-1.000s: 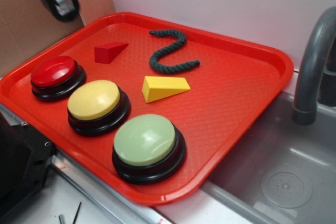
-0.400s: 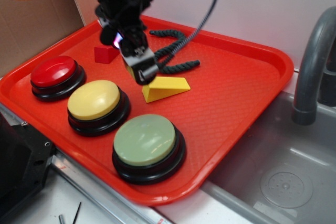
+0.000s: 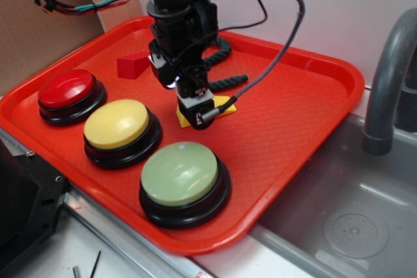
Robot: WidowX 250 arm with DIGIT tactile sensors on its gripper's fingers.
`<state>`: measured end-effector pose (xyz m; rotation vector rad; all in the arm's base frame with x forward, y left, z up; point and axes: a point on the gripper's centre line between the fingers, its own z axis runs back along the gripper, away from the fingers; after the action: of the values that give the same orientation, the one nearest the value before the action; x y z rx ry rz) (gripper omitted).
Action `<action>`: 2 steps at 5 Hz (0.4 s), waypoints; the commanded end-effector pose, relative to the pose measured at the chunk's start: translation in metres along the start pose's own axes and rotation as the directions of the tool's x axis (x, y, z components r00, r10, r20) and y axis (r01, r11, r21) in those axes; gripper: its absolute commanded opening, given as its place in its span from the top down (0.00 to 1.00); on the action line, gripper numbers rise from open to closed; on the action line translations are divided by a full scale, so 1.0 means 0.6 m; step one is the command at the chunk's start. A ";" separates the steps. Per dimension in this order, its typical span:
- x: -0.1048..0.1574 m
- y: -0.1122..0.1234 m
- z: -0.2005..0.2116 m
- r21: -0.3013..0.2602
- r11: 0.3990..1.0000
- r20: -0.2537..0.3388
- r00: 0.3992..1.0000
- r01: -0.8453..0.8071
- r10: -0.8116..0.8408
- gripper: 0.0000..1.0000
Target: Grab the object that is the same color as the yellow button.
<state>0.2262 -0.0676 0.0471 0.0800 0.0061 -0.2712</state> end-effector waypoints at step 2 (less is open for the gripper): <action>0.036 0.022 -0.057 -0.012 0.999 -0.008 0.999 0.031 -0.031 1.00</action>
<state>0.2490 -0.0621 0.0163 0.0687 0.0343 -0.3122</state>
